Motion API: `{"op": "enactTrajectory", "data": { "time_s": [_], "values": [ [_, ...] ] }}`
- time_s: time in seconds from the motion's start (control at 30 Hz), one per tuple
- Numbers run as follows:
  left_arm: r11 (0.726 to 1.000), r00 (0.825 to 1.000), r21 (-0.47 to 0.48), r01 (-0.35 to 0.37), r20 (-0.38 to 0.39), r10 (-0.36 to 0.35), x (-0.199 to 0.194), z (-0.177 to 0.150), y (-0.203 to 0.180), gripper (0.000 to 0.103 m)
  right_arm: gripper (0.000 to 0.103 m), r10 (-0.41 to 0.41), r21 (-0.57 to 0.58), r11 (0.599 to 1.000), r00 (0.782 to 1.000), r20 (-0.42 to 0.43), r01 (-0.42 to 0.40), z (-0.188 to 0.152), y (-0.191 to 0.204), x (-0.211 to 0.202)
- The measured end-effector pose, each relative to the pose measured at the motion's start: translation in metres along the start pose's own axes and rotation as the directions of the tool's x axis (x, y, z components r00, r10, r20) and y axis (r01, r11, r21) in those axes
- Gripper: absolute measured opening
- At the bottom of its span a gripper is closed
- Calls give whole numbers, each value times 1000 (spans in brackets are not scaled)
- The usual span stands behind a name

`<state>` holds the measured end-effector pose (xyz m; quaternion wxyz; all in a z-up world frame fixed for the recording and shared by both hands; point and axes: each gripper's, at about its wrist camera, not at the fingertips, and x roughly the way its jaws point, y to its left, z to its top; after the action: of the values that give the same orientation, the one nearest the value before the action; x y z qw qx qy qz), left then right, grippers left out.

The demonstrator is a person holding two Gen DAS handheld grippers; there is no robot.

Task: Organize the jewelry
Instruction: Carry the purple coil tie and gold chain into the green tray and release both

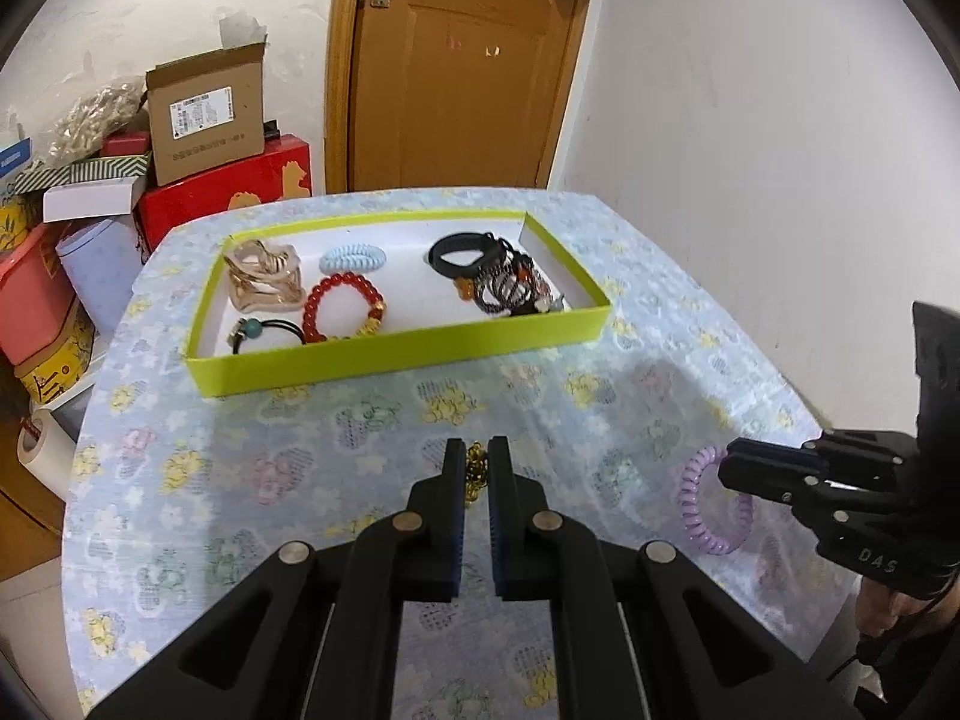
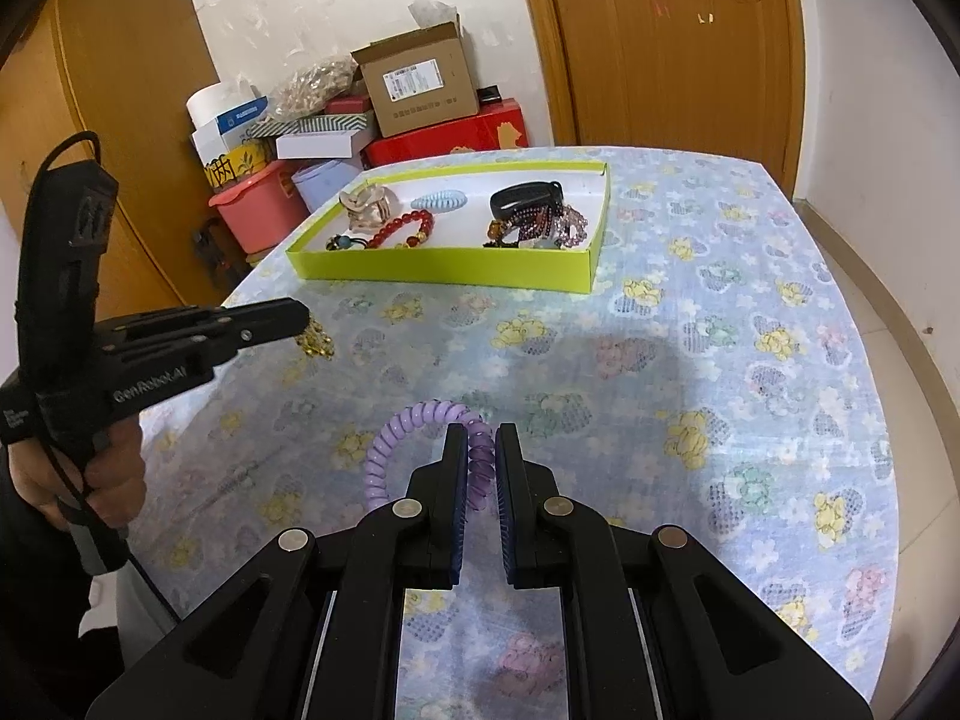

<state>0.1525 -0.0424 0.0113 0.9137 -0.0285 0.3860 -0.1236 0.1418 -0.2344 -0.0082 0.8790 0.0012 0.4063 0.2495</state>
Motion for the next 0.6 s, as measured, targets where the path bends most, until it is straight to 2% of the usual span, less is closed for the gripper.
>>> {"op": "enactTrajectory", "data": {
  "time_s": [0.6],
  "values": [
    [1000, 999, 11, -26, 37, 26, -17, 32, 11, 7, 9, 15, -58, 998, 999, 29, -13, 33, 11, 4]
  ]
}}
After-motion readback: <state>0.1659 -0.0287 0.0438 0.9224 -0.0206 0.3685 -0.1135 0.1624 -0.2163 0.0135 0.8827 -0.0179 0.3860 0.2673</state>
